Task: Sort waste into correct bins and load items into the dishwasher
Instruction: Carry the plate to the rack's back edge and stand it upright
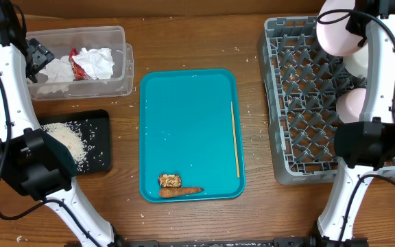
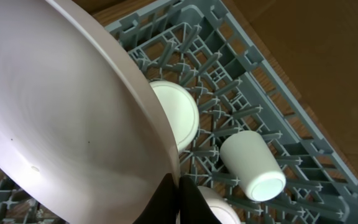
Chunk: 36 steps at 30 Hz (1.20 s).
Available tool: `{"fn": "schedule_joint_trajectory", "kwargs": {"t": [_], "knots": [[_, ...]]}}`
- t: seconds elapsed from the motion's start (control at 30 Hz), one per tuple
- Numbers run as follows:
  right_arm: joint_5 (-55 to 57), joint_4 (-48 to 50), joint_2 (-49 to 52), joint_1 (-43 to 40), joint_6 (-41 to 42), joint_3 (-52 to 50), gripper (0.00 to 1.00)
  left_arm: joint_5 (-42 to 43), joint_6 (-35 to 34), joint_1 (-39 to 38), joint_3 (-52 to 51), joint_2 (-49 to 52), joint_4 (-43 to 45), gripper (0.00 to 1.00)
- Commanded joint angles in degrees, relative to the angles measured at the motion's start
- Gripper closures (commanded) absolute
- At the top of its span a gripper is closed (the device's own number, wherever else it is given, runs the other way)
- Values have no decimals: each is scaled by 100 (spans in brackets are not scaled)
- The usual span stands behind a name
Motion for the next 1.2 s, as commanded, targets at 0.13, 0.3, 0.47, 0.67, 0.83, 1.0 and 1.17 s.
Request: {"fn": "schedule_joint_trajectory", "kwargs": {"t": [0.13,0.3,0.47,0.67,0.83,1.0,1.17], "knots": [[164,-26,-33,44,162,-7,96,-2,-98,-39,22,-214,4,0],[-133,20,-33,52,168,-251,96,-2,-98,-39,22,-214,4,0],[-140,175,-33,52,162,-546,96,-2,-98,-39,22,-214,4,0],[-122,291,-35,57,162,-688,96,-2,-98,-39,22,-214,4,0],[-74,203,-35,221,160,-688,96,-2,-98,-39,22,-214,4,0],[188,184,-35,459,157,-688,96,-2,-98,-39,22,-214,4,0],[179,33,-35,667,162,-688,92,0,-98,-39,22,-214,4,0]]}}
